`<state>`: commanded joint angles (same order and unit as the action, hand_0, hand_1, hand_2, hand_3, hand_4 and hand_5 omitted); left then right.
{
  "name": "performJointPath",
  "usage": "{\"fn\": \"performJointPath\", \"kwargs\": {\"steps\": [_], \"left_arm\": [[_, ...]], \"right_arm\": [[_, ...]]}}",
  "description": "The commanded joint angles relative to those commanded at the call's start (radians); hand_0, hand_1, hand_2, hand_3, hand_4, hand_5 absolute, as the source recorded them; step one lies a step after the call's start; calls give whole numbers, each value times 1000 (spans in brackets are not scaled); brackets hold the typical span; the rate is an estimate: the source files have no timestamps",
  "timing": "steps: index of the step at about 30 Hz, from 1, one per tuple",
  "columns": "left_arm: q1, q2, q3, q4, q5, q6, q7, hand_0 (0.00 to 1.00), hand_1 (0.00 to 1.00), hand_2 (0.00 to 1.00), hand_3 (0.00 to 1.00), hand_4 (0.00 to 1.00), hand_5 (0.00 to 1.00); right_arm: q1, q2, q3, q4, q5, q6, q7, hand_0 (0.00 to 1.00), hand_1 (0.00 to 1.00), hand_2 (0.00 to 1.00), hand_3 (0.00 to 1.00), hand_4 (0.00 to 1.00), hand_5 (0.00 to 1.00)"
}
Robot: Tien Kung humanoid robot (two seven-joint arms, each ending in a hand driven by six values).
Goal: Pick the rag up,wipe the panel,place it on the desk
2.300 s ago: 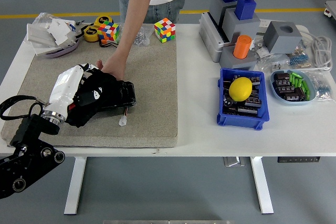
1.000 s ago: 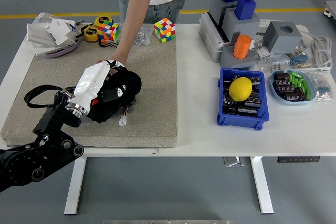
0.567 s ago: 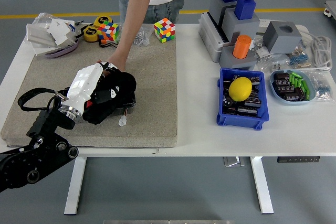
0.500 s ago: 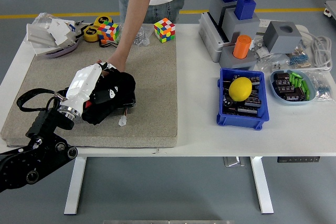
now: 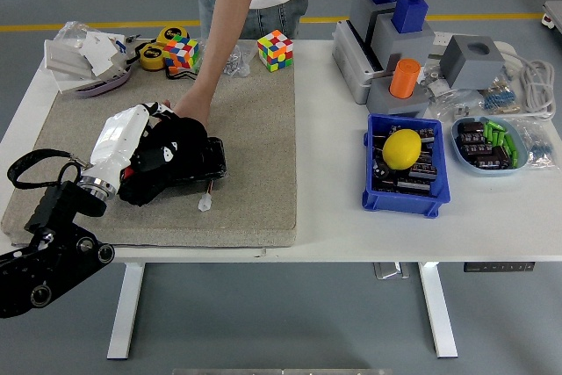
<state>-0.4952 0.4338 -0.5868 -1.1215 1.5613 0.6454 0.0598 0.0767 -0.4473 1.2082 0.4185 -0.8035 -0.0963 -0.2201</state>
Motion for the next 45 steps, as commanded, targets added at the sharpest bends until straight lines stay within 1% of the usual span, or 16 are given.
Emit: {"fn": "performJointPath", "kwargs": {"steps": [5, 12, 23, 34, 39, 45], "left_arm": [[17, 18, -18, 10, 5, 0, -2, 215, 147, 550, 556, 460, 2], [42, 26, -56, 22, 14, 0, -4, 211, 146, 551, 556, 460, 2], [77, 53, -108, 36, 30, 0, -6, 209, 142, 550, 556, 459, 2], [149, 95, -213, 42, 56, 0, -8, 207, 141, 550, 555, 456, 2], [179, 106, -271, 41, 68, 0, -8, 207, 141, 550, 556, 455, 2], [197, 117, -303, 42, 75, 0, -8, 205, 140, 550, 556, 455, 2]], "right_arm": [[-1, 0, 4, 0, -1, 1, 0, 759, 628, 698, 603, 981, 591], [0, -2, 3, -1, 0, 1, -1, 759, 628, 698, 603, 981, 591], [-2, 0, 6, -6, 1, 4, -2, 759, 628, 698, 604, 982, 592], [-7, -1, 11, -7, 1, 5, -3, 760, 629, 698, 604, 982, 592], [-4, -2, 12, -6, 0, 4, -3, 759, 629, 698, 603, 981, 591], [-5, -1, 14, -6, 0, 5, -3, 759, 629, 698, 603, 982, 592]]}}
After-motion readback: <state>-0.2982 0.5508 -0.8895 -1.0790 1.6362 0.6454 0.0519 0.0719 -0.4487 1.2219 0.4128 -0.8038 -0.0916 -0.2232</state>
